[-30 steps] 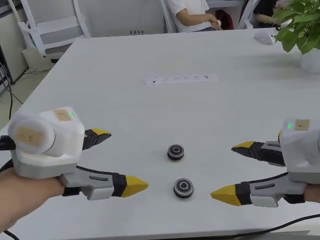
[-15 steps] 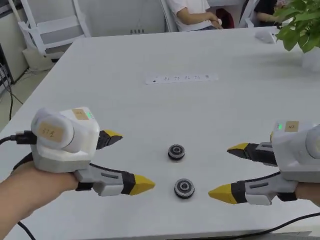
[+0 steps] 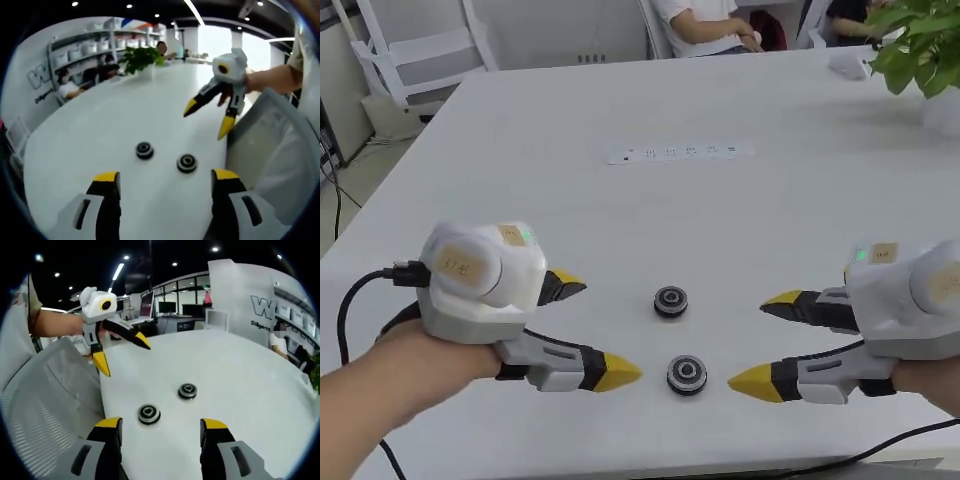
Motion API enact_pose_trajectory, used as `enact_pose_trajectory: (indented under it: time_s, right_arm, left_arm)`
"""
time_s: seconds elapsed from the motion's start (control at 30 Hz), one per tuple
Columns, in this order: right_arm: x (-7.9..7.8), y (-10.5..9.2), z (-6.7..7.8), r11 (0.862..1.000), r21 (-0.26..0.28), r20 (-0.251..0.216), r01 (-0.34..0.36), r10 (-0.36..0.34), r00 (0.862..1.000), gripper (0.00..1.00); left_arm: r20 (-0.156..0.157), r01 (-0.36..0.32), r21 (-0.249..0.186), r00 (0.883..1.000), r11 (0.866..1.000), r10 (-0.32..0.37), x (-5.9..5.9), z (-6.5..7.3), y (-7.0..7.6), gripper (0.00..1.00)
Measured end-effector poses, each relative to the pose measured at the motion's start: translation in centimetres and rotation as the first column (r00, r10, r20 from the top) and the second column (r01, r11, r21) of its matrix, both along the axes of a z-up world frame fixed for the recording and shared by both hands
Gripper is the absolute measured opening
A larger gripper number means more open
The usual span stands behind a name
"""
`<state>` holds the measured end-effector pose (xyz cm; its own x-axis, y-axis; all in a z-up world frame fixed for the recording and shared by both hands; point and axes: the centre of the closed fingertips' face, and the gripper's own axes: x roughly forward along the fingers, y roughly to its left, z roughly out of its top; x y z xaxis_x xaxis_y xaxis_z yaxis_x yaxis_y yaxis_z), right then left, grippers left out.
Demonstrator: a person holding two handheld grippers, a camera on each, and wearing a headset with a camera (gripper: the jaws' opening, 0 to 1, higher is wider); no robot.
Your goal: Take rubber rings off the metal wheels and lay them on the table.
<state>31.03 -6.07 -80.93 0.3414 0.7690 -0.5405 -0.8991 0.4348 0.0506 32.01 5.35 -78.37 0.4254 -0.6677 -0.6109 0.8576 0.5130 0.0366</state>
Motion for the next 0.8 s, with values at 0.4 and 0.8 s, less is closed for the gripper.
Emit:
enact_pose_trajectory:
  time_s: [0.4, 0.8]
  right_arm:
    - [0.0, 0.9, -1.3, 0.999, -0.016, -0.007, -0.045, 0.045, 0.999, 0.54]
    - [-0.1, 1.5, -2.4, 0.996, -0.019, -0.023, -0.084, 0.084, 0.996, 0.48]
  left_arm:
    - [-0.023, 0.041, 0.015, 0.999, 0.999, -0.04, 0.0, -1.1, -1.1, 0.67]
    - [-0.055, 0.08, 0.028, 0.995, 0.996, -0.078, -0.2, -2.8, -1.9, 0.6]
